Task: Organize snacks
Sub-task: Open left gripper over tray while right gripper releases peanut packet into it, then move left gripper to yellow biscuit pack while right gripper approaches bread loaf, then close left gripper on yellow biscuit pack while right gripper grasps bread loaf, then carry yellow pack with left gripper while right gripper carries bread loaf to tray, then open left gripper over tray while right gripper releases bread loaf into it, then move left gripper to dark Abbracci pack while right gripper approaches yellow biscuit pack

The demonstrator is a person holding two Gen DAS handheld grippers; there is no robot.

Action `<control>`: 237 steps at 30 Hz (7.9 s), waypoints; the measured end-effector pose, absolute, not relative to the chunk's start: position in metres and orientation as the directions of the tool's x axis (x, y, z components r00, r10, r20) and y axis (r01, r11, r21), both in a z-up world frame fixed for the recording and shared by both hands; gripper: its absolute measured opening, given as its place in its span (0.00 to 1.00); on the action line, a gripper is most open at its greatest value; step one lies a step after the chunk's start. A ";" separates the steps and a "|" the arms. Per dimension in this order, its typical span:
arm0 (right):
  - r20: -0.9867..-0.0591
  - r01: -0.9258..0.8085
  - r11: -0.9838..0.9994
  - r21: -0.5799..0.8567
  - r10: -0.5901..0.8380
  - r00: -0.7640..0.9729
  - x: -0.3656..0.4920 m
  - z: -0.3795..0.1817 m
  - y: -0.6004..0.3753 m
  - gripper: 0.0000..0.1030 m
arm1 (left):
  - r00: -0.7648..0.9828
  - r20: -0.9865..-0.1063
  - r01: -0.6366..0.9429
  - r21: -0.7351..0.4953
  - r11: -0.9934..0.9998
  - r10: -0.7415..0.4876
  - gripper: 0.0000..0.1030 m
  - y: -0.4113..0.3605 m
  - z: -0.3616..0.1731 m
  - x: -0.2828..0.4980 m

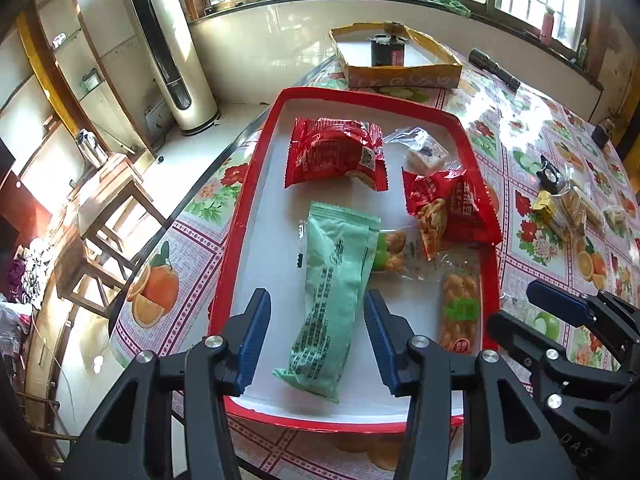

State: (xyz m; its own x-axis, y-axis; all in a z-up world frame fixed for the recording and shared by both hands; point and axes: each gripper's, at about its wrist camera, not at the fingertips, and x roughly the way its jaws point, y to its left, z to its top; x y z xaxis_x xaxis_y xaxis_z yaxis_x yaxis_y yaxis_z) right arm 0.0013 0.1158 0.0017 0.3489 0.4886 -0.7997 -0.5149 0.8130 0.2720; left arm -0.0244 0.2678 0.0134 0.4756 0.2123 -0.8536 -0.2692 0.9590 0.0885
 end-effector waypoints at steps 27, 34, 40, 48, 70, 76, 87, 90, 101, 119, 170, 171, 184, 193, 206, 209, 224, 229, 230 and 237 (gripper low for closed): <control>-0.846 -0.185 0.969 0.162 0.233 0.479 0.160 -0.043 -0.032 0.55 | 0.498 -0.864 -0.095 0.037 0.995 0.080 0.49 0.146 0.031 0.045; -0.857 -0.219 0.970 0.100 0.196 0.476 0.122 -0.041 -0.070 0.49 | 0.449 -0.893 -0.039 -0.043 0.998 -0.021 0.49 0.106 0.019 0.107; -0.873 -0.154 0.981 0.119 0.177 0.454 0.100 -0.047 -0.118 0.49 | 0.324 -0.939 -0.096 -0.155 0.983 -0.117 0.48 0.074 -0.018 0.158; -0.861 -0.128 0.974 0.188 0.227 0.456 0.086 -0.045 -0.146 0.49 | 0.239 -0.962 -0.176 -0.179 0.968 -0.135 0.47 0.058 -0.053 0.178; -0.892 -0.153 0.982 0.108 0.164 0.422 0.090 -0.059 -0.128 0.77 | 0.238 -0.971 -0.254 -0.050 0.966 0.012 0.74 0.040 -0.067 0.182; -0.883 -0.184 0.983 0.006 0.092 0.461 0.084 -0.060 -0.119 0.62 | 0.230 -0.972 -0.195 -0.090 0.977 -0.043 0.46 0.024 -0.062 0.177; -0.865 -0.144 0.989 0.022 0.091 0.493 0.062 -0.053 -0.130 0.46 | 0.200 -0.965 -0.100 -0.193 0.976 -0.170 0.39 0.041 -0.060 0.141; -0.860 -0.135 0.990 0.029 0.093 0.502 0.048 -0.049 -0.129 0.46 | 0.201 -0.956 -0.040 -0.227 0.973 -0.215 0.39 0.042 -0.059 0.124; -0.847 -0.099 0.993 0.056 0.100 0.523 0.001 -0.040 -0.120 0.46 | 0.243 -0.941 0.210 -0.184 0.960 -0.234 0.39 0.041 -0.053 0.052; -0.850 -0.074 0.996 0.056 0.086 0.519 -0.030 -0.034 -0.100 0.47 | 0.300 -0.924 0.319 -0.140 0.938 -0.239 0.39 0.063 -0.036 -0.005; -0.821 -0.603 0.789 0.119 0.420 0.387 0.012 -0.020 0.189 0.48 | 0.434 -0.900 -0.171 -0.054 0.984 0.026 0.42 0.314 -0.012 0.001; -0.821 -0.603 0.790 0.115 0.417 0.390 0.011 -0.021 0.190 0.47 | 0.434 -0.900 -0.168 -0.053 0.984 0.026 0.42 0.314 -0.012 0.001; -0.807 -0.607 0.791 0.074 0.405 0.429 0.005 -0.010 0.188 0.66 | 0.420 -0.906 -0.161 -0.019 0.987 0.051 0.49 0.307 -0.006 0.000; -0.787 -0.598 0.797 0.083 0.420 0.452 0.000 0.004 0.170 0.67 | 0.482 -0.870 -0.158 0.033 0.987 0.106 0.49 0.285 0.012 -0.005; -0.759 -0.530 0.842 0.103 0.411 0.505 -0.002 0.022 0.117 0.68 | 0.529 -0.842 -0.101 0.065 0.993 0.109 0.49 0.235 0.029 -0.001; -0.756 -0.503 0.858 0.105 0.397 0.521 -0.001 0.023 0.099 0.68 | 0.537 -0.839 -0.070 0.063 0.996 0.091 0.49 0.217 0.033 0.002; -0.812 -0.174 0.979 0.104 0.185 0.553 0.040 -0.010 -0.080 0.71 | 0.466 -0.885 0.043 0.045 0.998 0.019 0.49 0.104 0.013 0.057; -0.819 -0.145 0.986 0.088 0.154 0.552 0.073 -0.019 -0.121 0.71 | 0.434 -0.901 0.030 0.046 0.998 0.028 0.49 0.082 0.002 0.077; -0.817 -0.166 0.982 0.088 0.166 0.552 0.080 -0.020 -0.121 0.71 | 0.429 -0.903 0.025 0.045 0.999 0.030 0.49 0.080 0.001 0.079; -0.807 -0.359 0.929 0.085 0.276 0.522 0.125 -0.035 -0.088 0.75 | 0.428 -0.903 -0.012 0.027 1.000 0.029 0.49 0.084 0.007 0.083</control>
